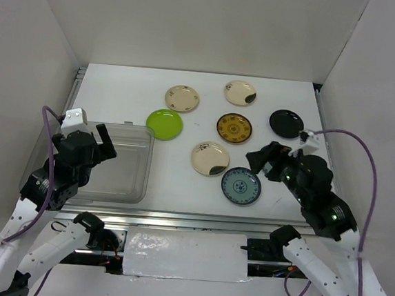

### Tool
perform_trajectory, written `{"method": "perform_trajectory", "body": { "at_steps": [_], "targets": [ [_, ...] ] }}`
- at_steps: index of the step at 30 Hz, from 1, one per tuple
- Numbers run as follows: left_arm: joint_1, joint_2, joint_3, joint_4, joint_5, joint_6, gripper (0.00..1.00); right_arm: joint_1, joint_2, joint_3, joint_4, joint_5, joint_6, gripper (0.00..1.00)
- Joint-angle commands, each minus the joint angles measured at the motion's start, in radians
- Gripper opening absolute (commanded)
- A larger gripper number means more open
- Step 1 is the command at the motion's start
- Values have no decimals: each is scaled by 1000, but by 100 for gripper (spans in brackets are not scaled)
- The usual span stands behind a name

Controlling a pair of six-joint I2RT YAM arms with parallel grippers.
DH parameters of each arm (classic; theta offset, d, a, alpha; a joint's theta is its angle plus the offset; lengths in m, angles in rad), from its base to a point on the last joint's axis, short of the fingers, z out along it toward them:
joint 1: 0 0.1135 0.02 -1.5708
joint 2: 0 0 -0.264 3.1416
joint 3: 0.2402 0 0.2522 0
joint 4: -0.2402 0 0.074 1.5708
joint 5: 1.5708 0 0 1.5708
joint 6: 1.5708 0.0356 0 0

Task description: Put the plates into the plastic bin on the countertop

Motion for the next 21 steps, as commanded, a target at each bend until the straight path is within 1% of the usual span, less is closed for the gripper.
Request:
{"method": "perform_trajectory", "body": {
  "at_steps": [1, 4, 5, 7, 8, 9, 13, 14, 16, 17, 18, 21],
  "targets": [
    [-2, 0, -10, 53, 6, -10, 99, 8, 129, -60, 214, -252, -6, 100],
    [-2, 7, -11, 58, 17, -7, 99, -1, 315, -93, 308, -292, -18, 100],
    [-4, 6, -13, 62, 25, -2, 99, -9, 418, -97, 331, -329, -26, 100],
    [-2, 11, -14, 67, 37, 9, 99, -38, 511, -108, 395, -358, -29, 100],
    [-2, 17, -14, 69, 42, 9, 99, -44, 587, -123, 425, -369, -29, 100],
    [-2, 21, -14, 69, 43, 13, 99, -53, 623, -132, 476, -366, -31, 99],
    [-2, 32, -19, 82, 89, 32, 99, -107, 781, -126, 546, -375, -49, 99],
    [-2, 35, -19, 85, 100, 36, 99, -127, 841, -125, 564, -403, -51, 99],
    [-2, 41, -19, 93, 120, 44, 99, -145, 895, -116, 612, -452, -63, 99],
    [-2, 44, -20, 93, 131, 49, 99, -151, 947, -111, 626, -466, -61, 99],
    [-2, 44, -20, 98, 138, 55, 99, -164, 968, -108, 653, -499, -66, 98],
    [-2, 46, -25, 107, 169, 65, 99, -177, 1056, -88, 679, -538, -77, 96]
  ]
}}
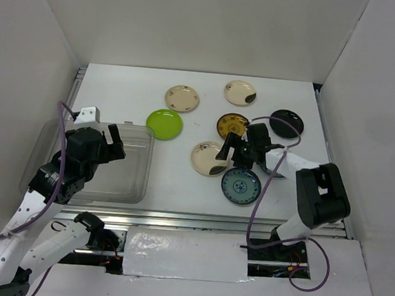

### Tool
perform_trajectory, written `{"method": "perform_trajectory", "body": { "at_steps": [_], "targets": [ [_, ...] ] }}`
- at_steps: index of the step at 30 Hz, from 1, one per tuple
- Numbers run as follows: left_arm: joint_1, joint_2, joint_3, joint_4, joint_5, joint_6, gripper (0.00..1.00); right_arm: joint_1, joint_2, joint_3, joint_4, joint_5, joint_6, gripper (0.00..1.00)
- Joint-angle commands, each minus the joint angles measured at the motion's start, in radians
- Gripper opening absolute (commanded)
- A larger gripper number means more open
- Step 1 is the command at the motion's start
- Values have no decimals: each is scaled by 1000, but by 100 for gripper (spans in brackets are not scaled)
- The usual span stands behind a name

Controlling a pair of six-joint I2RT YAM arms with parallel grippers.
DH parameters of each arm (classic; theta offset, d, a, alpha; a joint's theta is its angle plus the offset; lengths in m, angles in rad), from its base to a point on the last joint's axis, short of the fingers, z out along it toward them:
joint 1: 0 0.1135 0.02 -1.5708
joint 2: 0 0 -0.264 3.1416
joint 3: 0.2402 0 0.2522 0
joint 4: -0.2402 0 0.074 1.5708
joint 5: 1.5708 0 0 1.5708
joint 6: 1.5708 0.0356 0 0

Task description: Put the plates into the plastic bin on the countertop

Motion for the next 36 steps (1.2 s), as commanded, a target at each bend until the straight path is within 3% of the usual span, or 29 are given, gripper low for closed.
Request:
{"method": "perform_trajectory", "body": {
  "at_steps": [1, 4, 8, 10, 13, 17, 18, 22, 26, 34, 36],
  "targets": [
    [-2, 1, -6, 60, 51, 35, 99, -15, 61, 57, 113, -82, -33, 95],
    [-2, 9, -7, 66, 75, 44, 99, -29, 121, 76, 121, -92, -29, 88],
    [-4, 21, -6, 66, 89, 49, 99, -43, 181, 87, 133, -117, -18, 60],
    [-2, 23, -6, 63, 88, 49, 99, -48, 204, 87, 136, -129, -12, 51],
    [-2, 23, -4, 62, 89, 46, 99, -52, 215, 80, 136, -136, 7, 22],
    [-2, 36, 14, 66, 141, 30, 99, -49, 184, 76, 151, -145, 22, 0],
    [-2, 43, 22, 80, 176, 29, 99, -43, 166, 74, 148, -146, 25, 0],
    [-2, 118, 88, 164, 565, 26, 99, 23, -58, 48, 79, -107, 47, 0],
    [-4, 292, 126, 276, 845, 11, 99, 81, -238, 18, 42, -111, 82, 0],
    [-18, 486, 171, 304, 928, -2, 99, 112, -391, -9, 101, -304, 108, 0],
    [-25, 498, 171, 308, 922, -3, 94, 115, -387, -10, 124, -327, 114, 0]
  ]
}}
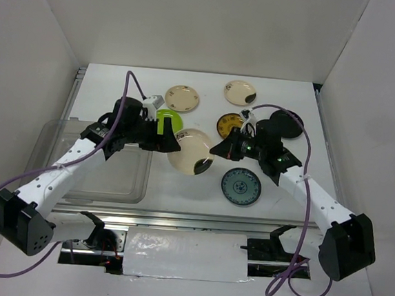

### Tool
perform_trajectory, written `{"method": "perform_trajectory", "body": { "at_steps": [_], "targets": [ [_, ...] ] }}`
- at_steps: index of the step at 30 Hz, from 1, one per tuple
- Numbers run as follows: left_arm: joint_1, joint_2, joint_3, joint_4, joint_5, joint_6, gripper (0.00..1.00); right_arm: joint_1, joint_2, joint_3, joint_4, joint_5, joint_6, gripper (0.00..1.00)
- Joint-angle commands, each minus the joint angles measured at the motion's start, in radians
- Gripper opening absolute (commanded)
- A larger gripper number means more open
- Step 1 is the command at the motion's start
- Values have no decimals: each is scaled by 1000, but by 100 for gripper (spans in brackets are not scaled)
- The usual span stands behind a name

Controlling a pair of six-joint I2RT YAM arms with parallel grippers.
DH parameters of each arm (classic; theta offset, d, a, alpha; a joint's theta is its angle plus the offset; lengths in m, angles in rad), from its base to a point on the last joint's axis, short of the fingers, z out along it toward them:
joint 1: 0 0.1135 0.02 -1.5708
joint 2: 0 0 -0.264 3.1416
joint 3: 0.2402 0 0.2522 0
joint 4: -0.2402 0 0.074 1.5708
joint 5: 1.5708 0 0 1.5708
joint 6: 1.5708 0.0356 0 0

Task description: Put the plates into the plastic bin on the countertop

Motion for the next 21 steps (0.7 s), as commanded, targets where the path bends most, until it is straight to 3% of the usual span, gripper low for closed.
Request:
{"method": "perform_trajectory", "body": {
  "at_steps": [1, 2, 3, 4, 5, 6, 7, 12, 13, 14, 15, 17, 20, 21],
  "targets": [
    [-16, -3, 26, 63, 58, -18, 91, 11, -10, -15, 74, -95, 31, 0],
    [-17, -1, 26, 63, 53, -17, 85, 14, -4, -18, 71, -108, 43, 0],
    [-19, 0, 31, 62, 53, -17, 69, 19, 7, -19, 117, -118, 49, 0],
    [-19, 3, 32, 60, 53, -15, 59, 26, 11, -19, 134, -123, 55, 0],
    [-19, 3, 36, 59, 53, -14, 44, 31, 19, -16, 140, -128, 60, 0],
    [-20, 3, 42, 59, 58, -14, 13, 34, 28, -12, 148, -131, 64, 0],
    [-20, 6, 45, 54, 56, -11, 8, 39, 31, -12, 171, -135, 69, 0],
    [-14, 15, 65, 30, 61, -3, 0, 43, 44, 4, 205, -164, 97, 0],
    [-12, 12, 68, 22, 29, -12, 0, 42, 44, 8, 194, -163, 95, 19],
    [-9, 5, 72, 11, -6, -24, 0, 36, 42, 17, 180, -154, 92, 51],
    [12, -7, 83, -21, -61, -65, 0, 31, 39, 21, 159, -111, 89, 99],
    [58, -60, 85, -73, -282, -133, 0, -4, 21, 19, 87, -41, 80, 100],
    [214, -155, 44, -176, -501, -266, 0, -44, -7, -7, 22, 38, 72, 100],
    [316, -182, 19, -188, -519, -294, 0, -64, -16, -13, 16, 41, 67, 100]
  ]
}}
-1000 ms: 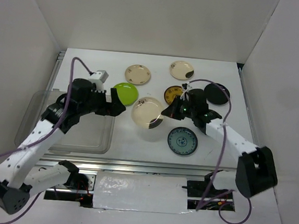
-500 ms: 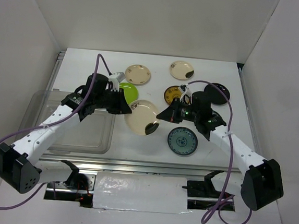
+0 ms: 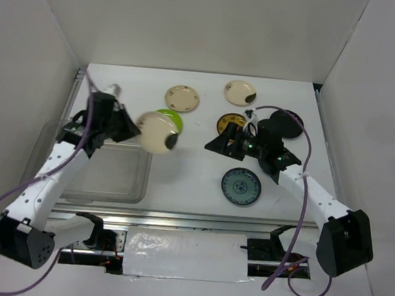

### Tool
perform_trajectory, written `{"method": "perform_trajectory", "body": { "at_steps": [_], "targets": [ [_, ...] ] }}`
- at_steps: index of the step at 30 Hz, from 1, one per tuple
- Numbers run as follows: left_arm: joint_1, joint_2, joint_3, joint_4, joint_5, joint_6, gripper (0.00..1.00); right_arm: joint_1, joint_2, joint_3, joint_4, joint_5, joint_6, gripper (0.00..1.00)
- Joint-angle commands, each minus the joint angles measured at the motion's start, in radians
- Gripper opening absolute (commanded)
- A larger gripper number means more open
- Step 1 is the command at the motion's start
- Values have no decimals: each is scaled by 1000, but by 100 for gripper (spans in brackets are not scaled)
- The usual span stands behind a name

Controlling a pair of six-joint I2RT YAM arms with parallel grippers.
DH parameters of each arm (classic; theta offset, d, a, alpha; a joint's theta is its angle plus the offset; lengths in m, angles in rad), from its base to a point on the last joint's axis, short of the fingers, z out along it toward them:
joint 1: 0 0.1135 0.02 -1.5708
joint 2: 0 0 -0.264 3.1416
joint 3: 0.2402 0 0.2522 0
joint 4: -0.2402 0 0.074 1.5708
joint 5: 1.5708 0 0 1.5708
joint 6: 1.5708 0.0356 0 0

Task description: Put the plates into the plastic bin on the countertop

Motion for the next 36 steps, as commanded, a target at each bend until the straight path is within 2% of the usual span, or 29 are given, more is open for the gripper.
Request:
{"method": "perform_trajectory", "body": {
  "at_steps": [1, 3, 6, 9, 14, 19, 20, 22, 23, 25, 31, 32, 34, 35, 36],
  "targets": [
    [204, -161, -30, -75, -250, -174, 0, -48, -56, 3, -40, 64, -18, 100],
    [343, -213, -105, -66, -224, -201, 0, -56, -72, -6, -49, 58, -27, 100],
    [457, -269, -194, -40, -184, -221, 0, -63, -85, -2, -72, 49, -41, 100],
    [520, -240, -274, -20, -158, -231, 0, -68, -106, -2, -88, 55, -49, 100],
    [562, -209, -436, 84, -89, -251, 0, -95, -135, 4, -108, 54, -59, 100],
    [557, -169, -507, 153, -82, -267, 0, -132, -149, 0, -126, 60, -75, 100],
    [554, -160, -513, 167, -80, -264, 7, -140, -148, -2, -126, 58, -75, 100],
    [542, -123, -515, 187, -51, -248, 33, -158, -149, -14, -123, 46, -75, 100],
    [533, -114, -500, 175, -63, -244, 68, -161, -154, -19, -120, 43, -75, 100],
    [491, -92, -468, 93, -110, -245, 99, -166, -169, -28, -121, 43, -75, 100],
    [295, -241, -308, -69, -405, -268, 99, -172, -256, -2, -200, 98, -96, 100],
    [223, -261, -300, -28, -414, -244, 99, -171, -270, 3, -213, 110, -98, 100],
    [159, -276, -276, 41, -359, -212, 99, -172, -321, 9, -247, 145, -101, 100],
    [122, -260, -261, 86, -315, -192, 99, -174, -338, 9, -256, 155, -99, 100],
    [32, -188, -238, 151, -255, -173, 99, -175, -353, 7, -270, 161, -95, 100]
  ]
}}
